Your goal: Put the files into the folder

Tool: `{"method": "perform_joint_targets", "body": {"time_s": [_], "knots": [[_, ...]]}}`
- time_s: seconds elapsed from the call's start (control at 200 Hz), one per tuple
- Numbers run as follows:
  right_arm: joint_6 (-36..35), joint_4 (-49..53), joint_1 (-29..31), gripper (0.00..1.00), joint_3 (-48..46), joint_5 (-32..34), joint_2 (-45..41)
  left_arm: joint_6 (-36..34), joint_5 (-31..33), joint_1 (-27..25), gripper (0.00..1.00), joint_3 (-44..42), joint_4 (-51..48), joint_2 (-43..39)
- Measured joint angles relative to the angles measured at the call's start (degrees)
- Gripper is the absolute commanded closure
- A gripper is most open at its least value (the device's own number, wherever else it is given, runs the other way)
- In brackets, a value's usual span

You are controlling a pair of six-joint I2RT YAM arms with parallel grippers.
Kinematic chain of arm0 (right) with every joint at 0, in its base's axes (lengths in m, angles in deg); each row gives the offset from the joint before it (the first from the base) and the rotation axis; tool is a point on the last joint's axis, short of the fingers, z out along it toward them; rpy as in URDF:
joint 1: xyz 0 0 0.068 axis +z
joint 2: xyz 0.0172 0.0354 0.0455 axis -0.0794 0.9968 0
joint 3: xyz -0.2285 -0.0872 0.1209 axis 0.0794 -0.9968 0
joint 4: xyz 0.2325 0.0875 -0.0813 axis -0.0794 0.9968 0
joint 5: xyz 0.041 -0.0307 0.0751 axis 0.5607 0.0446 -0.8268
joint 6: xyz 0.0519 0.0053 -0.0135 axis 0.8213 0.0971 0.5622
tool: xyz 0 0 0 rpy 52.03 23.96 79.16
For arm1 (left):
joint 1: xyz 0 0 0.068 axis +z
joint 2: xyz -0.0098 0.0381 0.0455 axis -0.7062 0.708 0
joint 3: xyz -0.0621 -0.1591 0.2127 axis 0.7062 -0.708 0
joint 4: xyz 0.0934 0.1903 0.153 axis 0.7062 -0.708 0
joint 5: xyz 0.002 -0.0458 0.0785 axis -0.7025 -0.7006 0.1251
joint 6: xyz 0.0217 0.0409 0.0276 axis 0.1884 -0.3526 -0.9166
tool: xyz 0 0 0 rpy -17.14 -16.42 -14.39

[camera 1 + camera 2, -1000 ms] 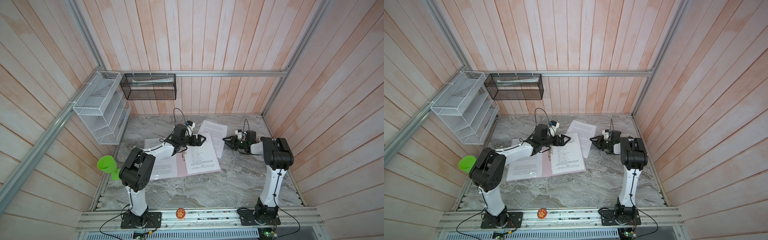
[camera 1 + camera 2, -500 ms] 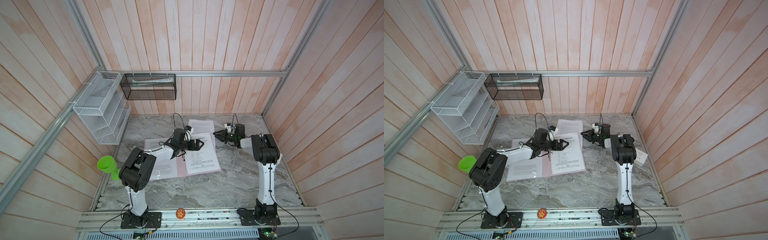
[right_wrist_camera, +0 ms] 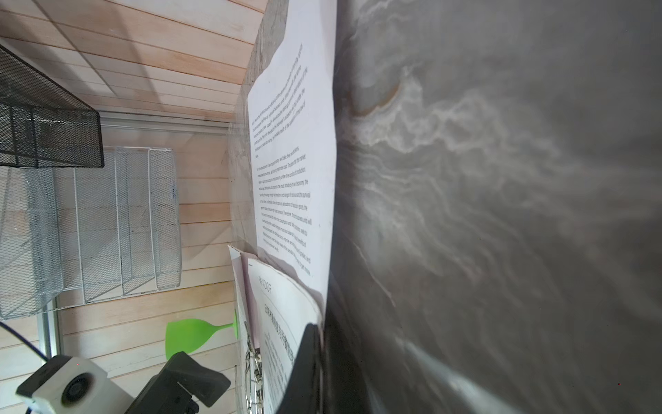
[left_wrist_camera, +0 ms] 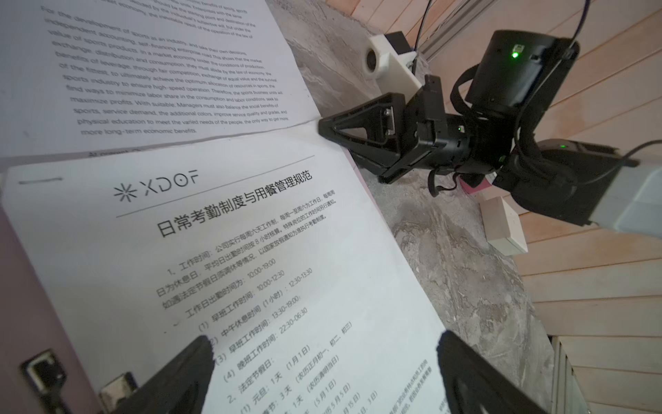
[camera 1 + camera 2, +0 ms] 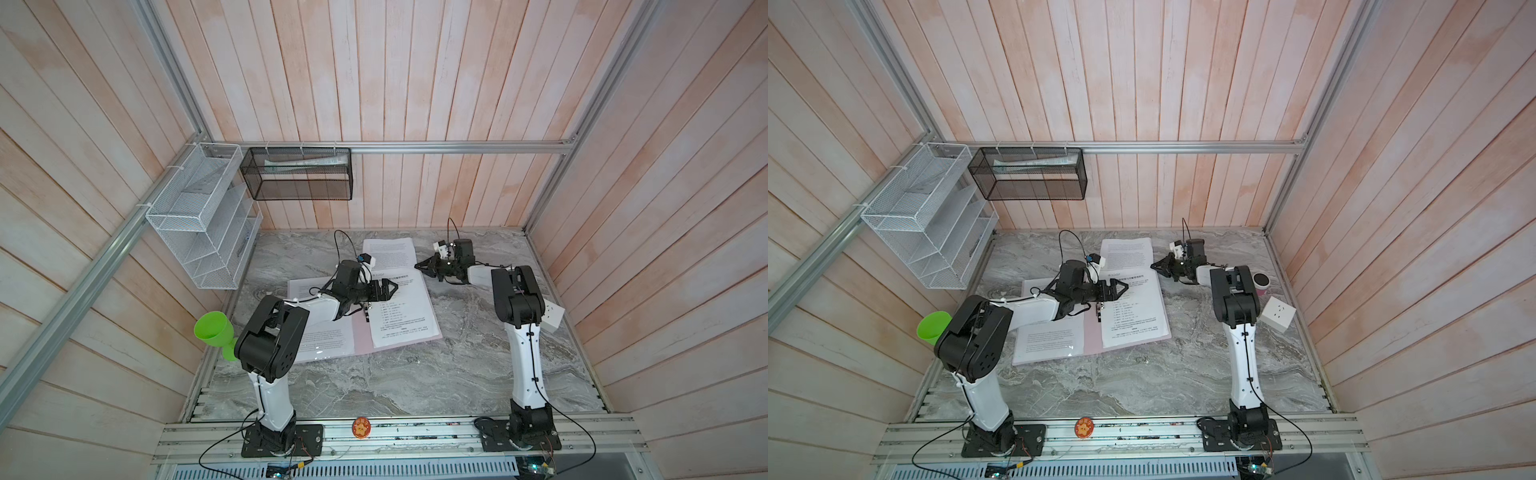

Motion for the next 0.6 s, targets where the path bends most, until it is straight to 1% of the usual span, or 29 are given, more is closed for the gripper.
{"method": "perform_joint_targets", "body": {"time_s": [0.115, 0.18, 0.3, 0.44, 0.6], "knots": [[0.0, 0.0, 0.0, 0.84, 0.0, -0.2, 0.0, 0.0, -0.1, 3.1, 0.01, 1.6, -0.8, 0.0], [-0.4, 0.1, 0.0, 0.83, 0.0, -0.4, 0.0, -0.1, 0.1, 4.8, 0.01, 4.0, -1.8, 0.1], [-1.4, 0.2, -0.2, 0.78, -0.2, -0.7, -0.2, -0.3, 0.4, 7.2, 0.01, 10.5, -2.1, 2.0], [-2.5, 2.3, -0.6, 0.76, 1.1, -1.1, 0.1, -0.5, 0.6, 8.9, 0.01, 18.0, -2.7, 7.4], [-4.4, 7.0, -1.9, 0.75, 8.1, -1.1, 3.4, -1.3, 1.0, 9.5, 0.01, 26.3, -6.4, 15.6]]}}
